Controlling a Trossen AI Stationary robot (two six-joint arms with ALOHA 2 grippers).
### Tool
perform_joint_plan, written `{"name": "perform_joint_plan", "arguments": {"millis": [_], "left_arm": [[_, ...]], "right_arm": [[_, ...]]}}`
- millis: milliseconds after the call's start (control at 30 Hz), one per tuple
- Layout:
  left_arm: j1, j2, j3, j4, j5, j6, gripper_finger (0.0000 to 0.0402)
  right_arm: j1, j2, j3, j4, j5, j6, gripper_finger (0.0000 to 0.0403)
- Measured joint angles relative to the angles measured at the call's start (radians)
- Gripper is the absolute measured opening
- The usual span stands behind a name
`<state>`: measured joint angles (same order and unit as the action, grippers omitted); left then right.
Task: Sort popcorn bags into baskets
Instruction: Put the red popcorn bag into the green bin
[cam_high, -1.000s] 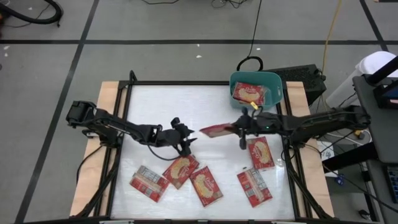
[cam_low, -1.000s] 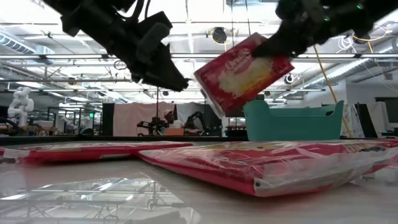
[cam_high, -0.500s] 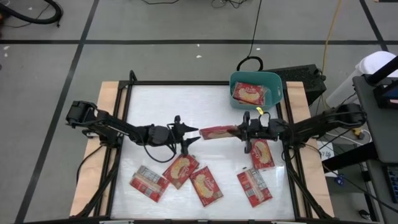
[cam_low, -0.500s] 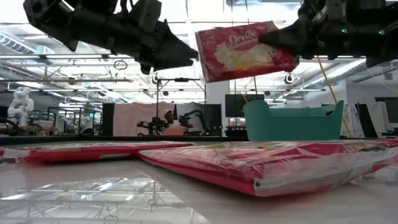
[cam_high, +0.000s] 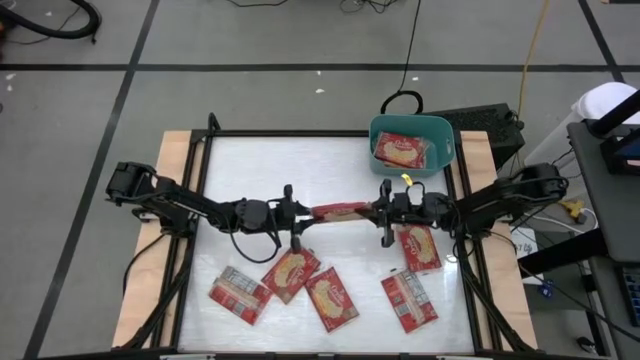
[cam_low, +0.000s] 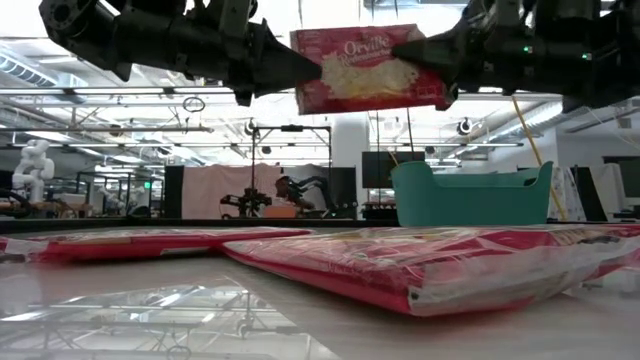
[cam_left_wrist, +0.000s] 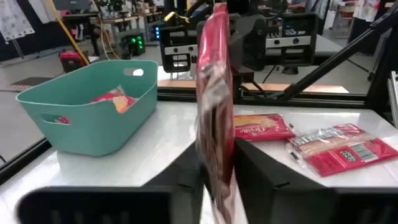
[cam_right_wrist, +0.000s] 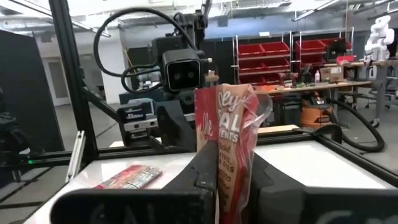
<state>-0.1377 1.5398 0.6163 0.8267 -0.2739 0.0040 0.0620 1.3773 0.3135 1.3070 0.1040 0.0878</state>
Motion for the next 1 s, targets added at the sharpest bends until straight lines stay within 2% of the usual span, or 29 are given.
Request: {"name": "perform_joint_plan", "arguments": {"millis": [167, 433, 600, 767, 867, 1000], "left_arm": [[0.003, 0.000, -0.001, -0.029, 0.002, -0.004, 0.0019], [0.002, 0.001, 0.000, -0.135, -0.004, -0.053, 0.0035], [0.004, 0.001, 0.000, -0.173, -0.007, -0.058, 0.0027], [0.006, 0.037, 0.000, -0.169, -0.016, -0.051, 0.0024], [0.006, 0.089, 0.000, -0.112, -0.018, -0.040, 0.0024], [0.007, 0.161, 0.000, 0.001, -0.018, -0.019, 0.0025]], "right_arm": [[0.000, -0.002, 0.002, -0.052, 0.000, -0.002, 0.0017], [-0.001, -0.203, -0.002, -0.434, 0.001, 0.140, 0.0074], [-0.003, -0.350, 0.035, -0.728, 0.006, 0.194, 0.0108], [-0.003, -0.404, 0.212, -1.109, 0.056, 0.178, 0.0120], [-0.003, -0.384, 0.362, -1.354, 0.075, 0.127, 0.0120], [-0.003, -0.322, 0.506, -1.535, 0.072, 0.068, 0.0120]]}}
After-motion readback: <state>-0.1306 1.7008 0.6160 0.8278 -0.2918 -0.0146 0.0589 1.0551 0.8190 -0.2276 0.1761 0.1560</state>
